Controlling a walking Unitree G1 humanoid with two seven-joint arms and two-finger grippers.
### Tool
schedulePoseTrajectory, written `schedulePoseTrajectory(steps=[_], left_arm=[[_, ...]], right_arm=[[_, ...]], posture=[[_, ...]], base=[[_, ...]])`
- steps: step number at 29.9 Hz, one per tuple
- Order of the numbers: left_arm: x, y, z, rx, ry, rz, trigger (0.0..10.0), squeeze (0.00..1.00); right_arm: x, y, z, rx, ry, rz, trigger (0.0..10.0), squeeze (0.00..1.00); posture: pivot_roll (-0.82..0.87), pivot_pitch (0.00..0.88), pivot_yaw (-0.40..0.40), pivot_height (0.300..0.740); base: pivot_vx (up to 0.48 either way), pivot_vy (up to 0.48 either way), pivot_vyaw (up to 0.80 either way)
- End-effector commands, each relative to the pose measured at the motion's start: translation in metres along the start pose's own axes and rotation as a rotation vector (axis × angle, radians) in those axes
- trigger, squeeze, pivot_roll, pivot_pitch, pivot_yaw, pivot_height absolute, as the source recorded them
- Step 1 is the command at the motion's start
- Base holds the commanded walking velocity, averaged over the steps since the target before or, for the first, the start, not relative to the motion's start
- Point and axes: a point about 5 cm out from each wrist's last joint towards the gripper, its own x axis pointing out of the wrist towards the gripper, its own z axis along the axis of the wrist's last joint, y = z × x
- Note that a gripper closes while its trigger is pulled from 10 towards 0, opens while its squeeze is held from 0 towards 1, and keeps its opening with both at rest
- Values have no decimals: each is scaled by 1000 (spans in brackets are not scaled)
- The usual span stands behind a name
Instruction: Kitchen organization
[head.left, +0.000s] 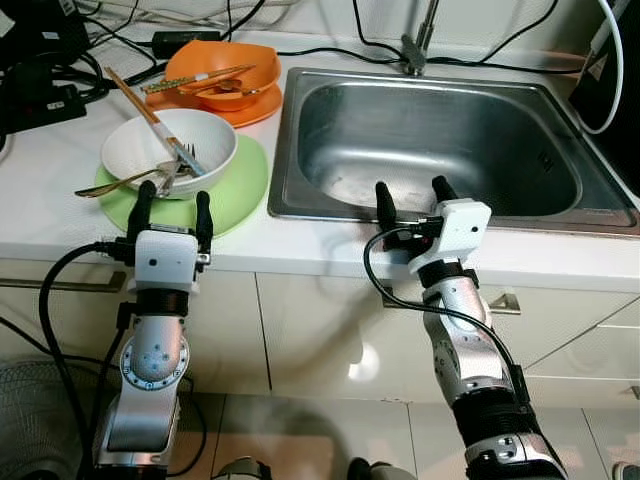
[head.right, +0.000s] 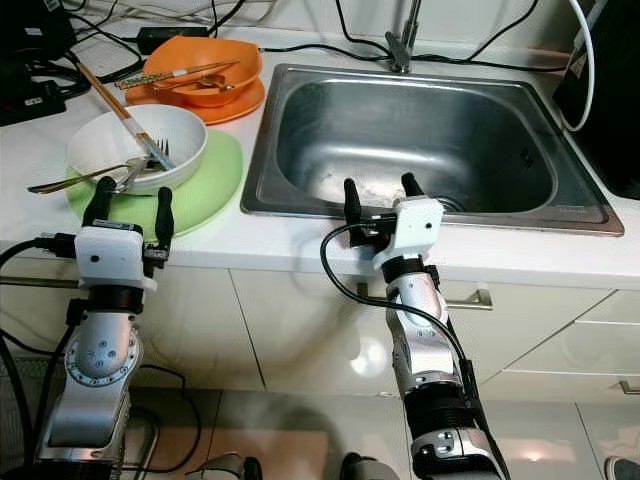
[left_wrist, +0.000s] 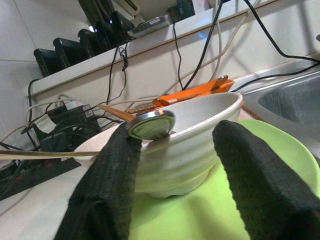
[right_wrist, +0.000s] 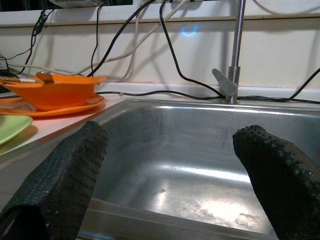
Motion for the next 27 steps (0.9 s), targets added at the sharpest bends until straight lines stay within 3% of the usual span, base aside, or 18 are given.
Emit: schedulePoseTrajectory(steps=[1,14,16,17,18,27], left_arm=[[3,-2,3,-7,-17,0,9804,0],[11,-3,9,-1,-61,2,10000,0],[11,-4,8,2,-58,3,863,0],[12,-4,8,2,-58,3,863,0],[12,-3,8,2,-59,3,0,0],[12,-3,8,6,-57,10,0,0]], right_arm=[[-2,-4,-1,-2,1,-8,10000,0],[-2,-4,-1,-2,0,-11,10000,0],[-2,-4,-1,-2,0,-13,10000,0],[-2,-4,-1,-2,0,-14,10000,0],[-2,-5,-1,-3,0,-15,10000,0],[-2,-6,-1,-4,1,-21,10000,0]], posture=[[73,73,-36,740],[71,74,-35,740],[70,76,-34,740],[70,77,-35,740],[68,78,-34,740],[68,84,-36,740]], base=[[0,0,0],[0,0,0],[0,0,0],[0,0,0],[0,0,0],[0,0,0]])
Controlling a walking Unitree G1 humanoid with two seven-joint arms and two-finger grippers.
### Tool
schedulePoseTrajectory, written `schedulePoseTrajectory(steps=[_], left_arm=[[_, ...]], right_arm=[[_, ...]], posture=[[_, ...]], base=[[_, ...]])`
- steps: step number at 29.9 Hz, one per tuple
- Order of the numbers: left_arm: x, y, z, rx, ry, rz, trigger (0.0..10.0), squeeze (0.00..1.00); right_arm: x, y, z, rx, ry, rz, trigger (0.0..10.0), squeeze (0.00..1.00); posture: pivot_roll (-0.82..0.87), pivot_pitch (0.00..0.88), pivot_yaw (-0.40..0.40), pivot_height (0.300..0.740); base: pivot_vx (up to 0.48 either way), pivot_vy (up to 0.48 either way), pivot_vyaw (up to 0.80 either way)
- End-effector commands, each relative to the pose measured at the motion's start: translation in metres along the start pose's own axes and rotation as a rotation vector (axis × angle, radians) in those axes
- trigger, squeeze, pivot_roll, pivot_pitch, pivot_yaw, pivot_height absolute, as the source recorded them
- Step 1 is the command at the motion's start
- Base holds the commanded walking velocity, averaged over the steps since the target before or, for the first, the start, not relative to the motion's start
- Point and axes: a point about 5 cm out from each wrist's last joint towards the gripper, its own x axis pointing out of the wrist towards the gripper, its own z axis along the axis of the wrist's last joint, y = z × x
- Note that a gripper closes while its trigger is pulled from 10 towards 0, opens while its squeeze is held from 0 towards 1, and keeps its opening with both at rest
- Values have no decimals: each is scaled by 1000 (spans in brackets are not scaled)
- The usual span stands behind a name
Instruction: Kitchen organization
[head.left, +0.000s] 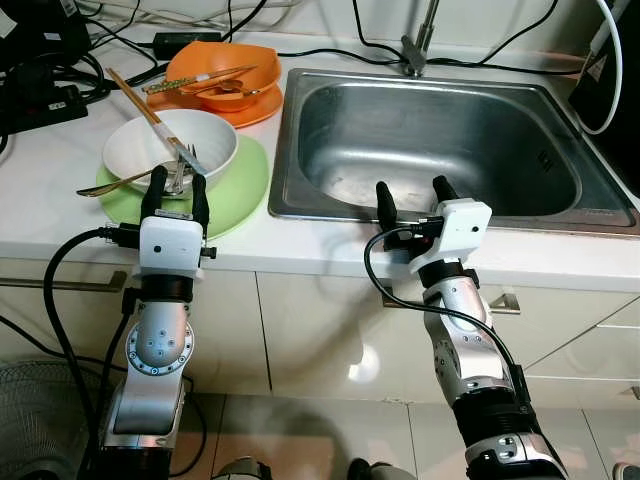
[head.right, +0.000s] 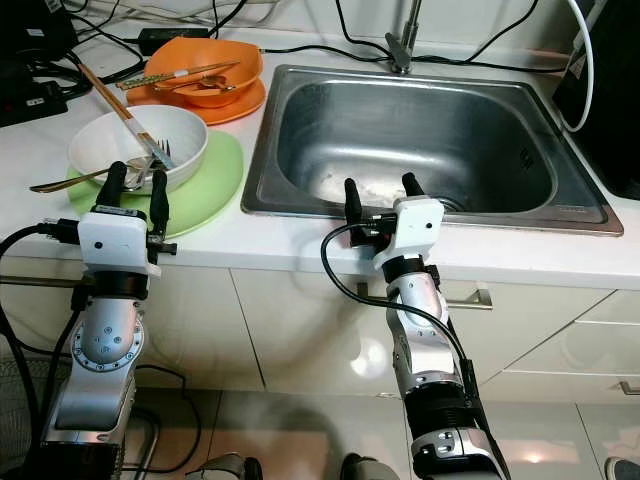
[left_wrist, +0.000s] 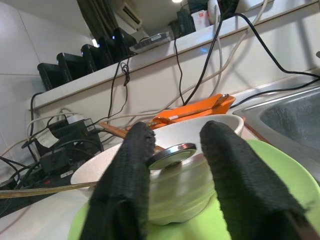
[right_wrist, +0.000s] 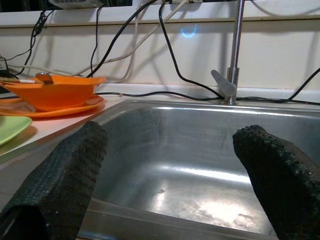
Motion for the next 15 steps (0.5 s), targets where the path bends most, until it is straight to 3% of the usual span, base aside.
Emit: schedulePoseTrajectory(steps=[1,15], left_arm=[[1,-1,1,5,-5,3,0,0],[2,0,1,9,-7,12,0,0]], right_arm=[[-2,-5,-1,-1,2,-19,10000,0],[-2,-6,0,-4,0,-20,10000,0]], posture=[[67,85,-37,740],[68,93,-41,740]], base=[[0,0,0],[0,0,0]])
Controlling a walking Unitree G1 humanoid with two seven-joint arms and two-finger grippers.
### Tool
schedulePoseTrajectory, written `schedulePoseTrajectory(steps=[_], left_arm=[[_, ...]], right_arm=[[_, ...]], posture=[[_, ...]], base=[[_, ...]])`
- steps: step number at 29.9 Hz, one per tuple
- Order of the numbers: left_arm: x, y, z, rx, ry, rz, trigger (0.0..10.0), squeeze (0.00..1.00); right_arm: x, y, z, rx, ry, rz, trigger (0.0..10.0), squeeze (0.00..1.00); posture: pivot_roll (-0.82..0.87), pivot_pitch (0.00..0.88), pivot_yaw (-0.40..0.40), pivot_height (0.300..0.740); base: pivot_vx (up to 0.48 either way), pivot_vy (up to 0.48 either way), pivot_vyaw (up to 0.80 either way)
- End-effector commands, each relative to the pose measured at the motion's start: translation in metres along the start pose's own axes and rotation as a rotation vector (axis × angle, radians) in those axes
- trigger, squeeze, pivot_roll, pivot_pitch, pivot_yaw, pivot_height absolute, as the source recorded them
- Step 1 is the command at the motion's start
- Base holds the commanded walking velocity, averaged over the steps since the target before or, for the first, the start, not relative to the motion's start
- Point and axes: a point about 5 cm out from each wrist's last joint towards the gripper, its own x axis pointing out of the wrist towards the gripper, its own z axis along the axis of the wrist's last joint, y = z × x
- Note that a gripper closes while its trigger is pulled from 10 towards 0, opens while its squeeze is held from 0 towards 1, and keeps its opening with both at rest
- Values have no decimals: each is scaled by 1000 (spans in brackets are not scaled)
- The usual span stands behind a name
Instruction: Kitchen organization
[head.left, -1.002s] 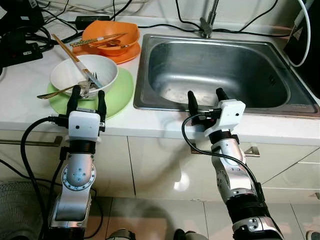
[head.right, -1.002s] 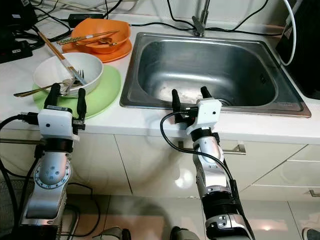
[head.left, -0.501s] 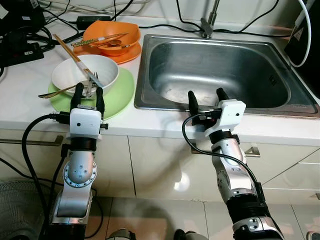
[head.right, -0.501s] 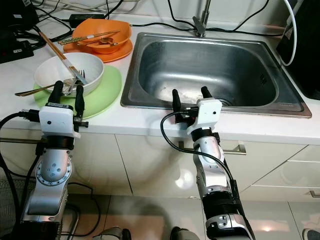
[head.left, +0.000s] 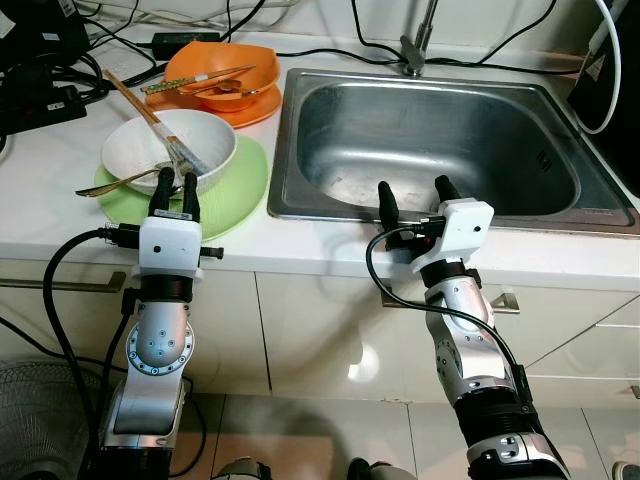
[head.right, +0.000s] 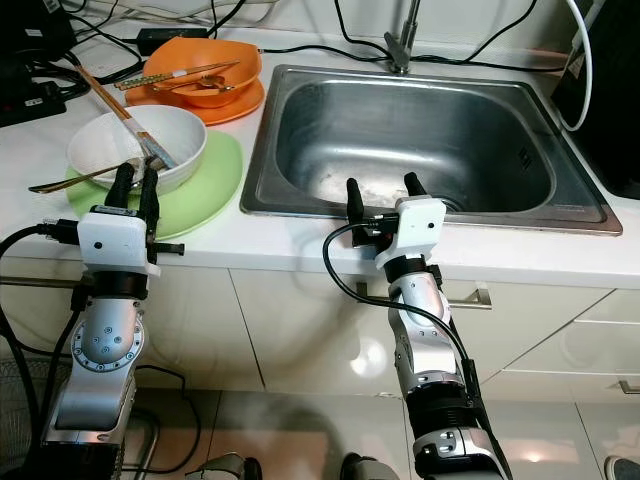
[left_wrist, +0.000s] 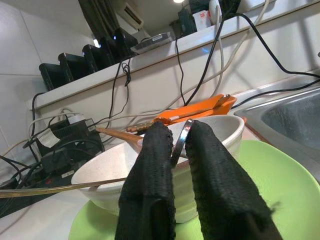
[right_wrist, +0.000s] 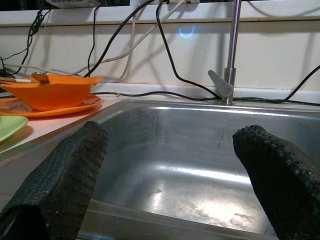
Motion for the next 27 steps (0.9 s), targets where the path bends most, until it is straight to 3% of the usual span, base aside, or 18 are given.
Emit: schedulePoseTrajectory(steps=[1,18,19,21,22,27], left_arm=[[2,0,1,6,-7,3,0,0],[9,3,14,8,-70,31,0,0],[13,5,22,12,-107,44,2706,0],[15,6,27,13,-126,50,2706,0],[17,7,32,14,-149,59,10000,0],[21,10,40,13,-187,73,10000,0]], right_arm=[[-2,-4,0,0,1,-17,10000,0],[-1,-4,0,1,-1,-19,10000,0],[-1,-4,0,2,-2,-19,10000,0],[-1,-4,0,2,-2,-19,10000,0],[-1,-4,0,3,-2,-18,10000,0],[0,-3,0,5,-2,-17,10000,0]], posture=[[69,92,-41,740],[68,92,-40,740],[71,91,-40,740],[71,91,-40,740],[71,91,-40,740],[73,89,-38,740]], base=[[0,0,0],[0,0,0],[0,0,0],[0,0,0],[0,0,0],[0,0,0]])
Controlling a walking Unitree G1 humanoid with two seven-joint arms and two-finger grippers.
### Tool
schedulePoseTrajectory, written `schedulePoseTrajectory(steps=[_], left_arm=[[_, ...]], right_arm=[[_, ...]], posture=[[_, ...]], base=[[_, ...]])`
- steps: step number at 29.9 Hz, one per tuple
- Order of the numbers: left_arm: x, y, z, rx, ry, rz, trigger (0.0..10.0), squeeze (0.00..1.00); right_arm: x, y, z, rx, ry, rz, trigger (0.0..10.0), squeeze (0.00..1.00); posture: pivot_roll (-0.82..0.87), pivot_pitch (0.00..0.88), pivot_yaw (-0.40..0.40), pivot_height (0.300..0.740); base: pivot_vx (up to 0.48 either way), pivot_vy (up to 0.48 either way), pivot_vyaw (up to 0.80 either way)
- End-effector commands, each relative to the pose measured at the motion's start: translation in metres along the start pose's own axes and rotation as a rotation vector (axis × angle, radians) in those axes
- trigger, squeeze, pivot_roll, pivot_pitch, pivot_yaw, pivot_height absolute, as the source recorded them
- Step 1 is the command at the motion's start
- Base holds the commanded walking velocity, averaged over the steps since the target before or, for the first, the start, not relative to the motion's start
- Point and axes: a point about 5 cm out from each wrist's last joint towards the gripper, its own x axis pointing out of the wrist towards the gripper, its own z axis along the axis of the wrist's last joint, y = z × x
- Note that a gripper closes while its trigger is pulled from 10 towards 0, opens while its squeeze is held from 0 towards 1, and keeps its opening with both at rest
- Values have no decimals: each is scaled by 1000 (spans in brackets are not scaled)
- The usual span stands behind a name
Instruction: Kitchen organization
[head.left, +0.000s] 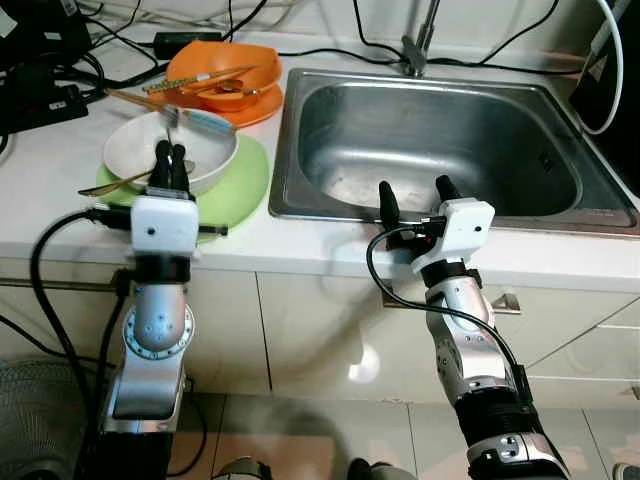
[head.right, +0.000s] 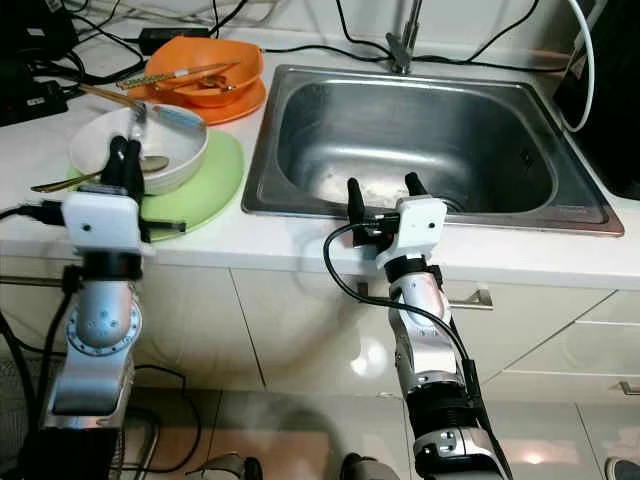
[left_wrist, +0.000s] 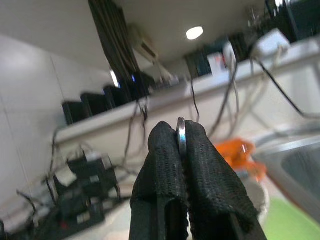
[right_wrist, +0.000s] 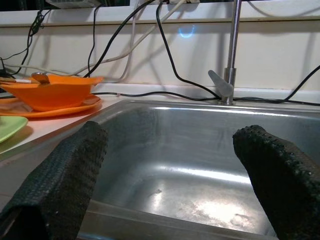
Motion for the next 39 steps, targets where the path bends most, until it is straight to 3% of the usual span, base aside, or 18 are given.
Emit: schedulePoseTrajectory(steps=[1,20,23,27,30,31,39], left_arm=[[1,2,6,-1,-29,6,10000,0],[2,-1,13,-22,-57,-8,10000,0],[20,-21,37,-65,-168,-118,10000,0],[32,-40,51,-135,-219,-227,10000,0],[34,-46,53,-163,-218,-254,10000,0],[36,-53,53,-217,-200,-280,10000,0],[42,-78,53,-393,-126,-402,10000,0]], right_arm=[[0,-3,0,5,-1,-14,10000,0],[0,-2,-1,7,-1,-15,10000,0],[0,-3,0,3,-5,-16,10000,0],[2,-3,1,-3,-8,-16,10000,0],[3,-3,2,-4,-9,-17,10000,0],[4,-3,3,-6,-15,-19,10000,0],[8,-7,7,-37,-27,-26,10000,0]], posture=[[73,90,-37,740],[74,92,-36,740],[70,86,-34,740],[69,78,-30,740],[67,72,-25,740],[60,67,-19,740],[50,51,-10,740]], base=[[0,0,0],[0,0,0],[0,0,0],[0,0,0],[0,0,0],[0,0,0],[0,0,0]])
